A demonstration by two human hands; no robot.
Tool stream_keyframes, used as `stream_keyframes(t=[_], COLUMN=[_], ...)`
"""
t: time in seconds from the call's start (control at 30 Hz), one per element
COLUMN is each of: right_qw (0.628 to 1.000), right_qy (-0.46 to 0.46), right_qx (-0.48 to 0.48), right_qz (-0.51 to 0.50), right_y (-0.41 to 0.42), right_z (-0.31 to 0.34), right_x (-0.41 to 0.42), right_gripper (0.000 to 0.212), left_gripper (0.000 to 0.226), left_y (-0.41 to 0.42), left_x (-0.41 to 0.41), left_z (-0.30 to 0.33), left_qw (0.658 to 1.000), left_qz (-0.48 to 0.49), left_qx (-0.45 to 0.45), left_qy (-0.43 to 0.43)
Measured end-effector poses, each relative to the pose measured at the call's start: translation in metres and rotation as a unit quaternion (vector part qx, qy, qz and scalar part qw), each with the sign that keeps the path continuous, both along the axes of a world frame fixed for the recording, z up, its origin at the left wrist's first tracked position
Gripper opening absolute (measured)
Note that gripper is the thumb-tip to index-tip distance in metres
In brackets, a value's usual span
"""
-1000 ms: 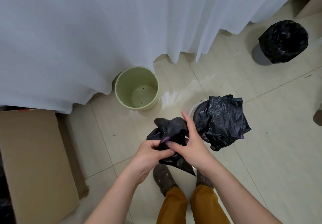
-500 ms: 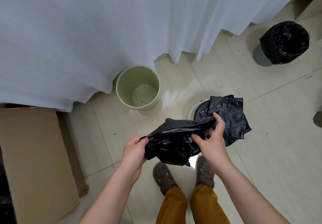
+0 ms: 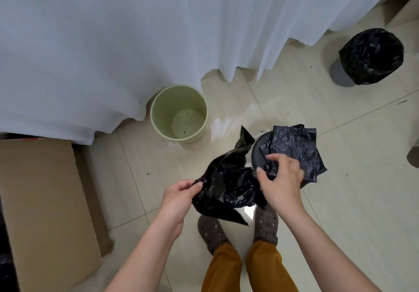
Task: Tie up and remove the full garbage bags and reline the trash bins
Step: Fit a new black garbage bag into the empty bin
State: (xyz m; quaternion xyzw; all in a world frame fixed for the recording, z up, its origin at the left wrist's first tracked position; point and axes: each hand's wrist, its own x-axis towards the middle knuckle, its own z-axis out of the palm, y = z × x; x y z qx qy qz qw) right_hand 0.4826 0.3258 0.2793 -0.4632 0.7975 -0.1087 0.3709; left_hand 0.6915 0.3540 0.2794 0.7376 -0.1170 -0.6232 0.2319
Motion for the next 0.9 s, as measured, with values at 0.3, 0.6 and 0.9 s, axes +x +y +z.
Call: stream_keyframes(t=[0.3,0.6,0.9], right_qw=[0.937,0.977,0.992], right_qy=[-0.330,-0.196,-0.067], right_qx=[0.116,0.078,0.099], right_qz=[-0.001,0.028,0.031], right_y=[0.018,0.015,-0.001], right_z=[-0.012,-0.024,-0.029], right_x=[0.047,0.031,0.011], right_gripper=[0.046,0.040,0.061], left_gripper=[0.011,0.036,0.037], left_y=[-0.003,0.001,0.005], left_x=[-0.023,0.009,0.048], left_z=[0.016,-0.004,-0.022], left_qw=[0.995,0.996,0.984], left_qz=[0.026,0.020,0.013], left_qx=[-0.018,-0.040,0.009], left_qy=[0.094,-0.072,-0.175])
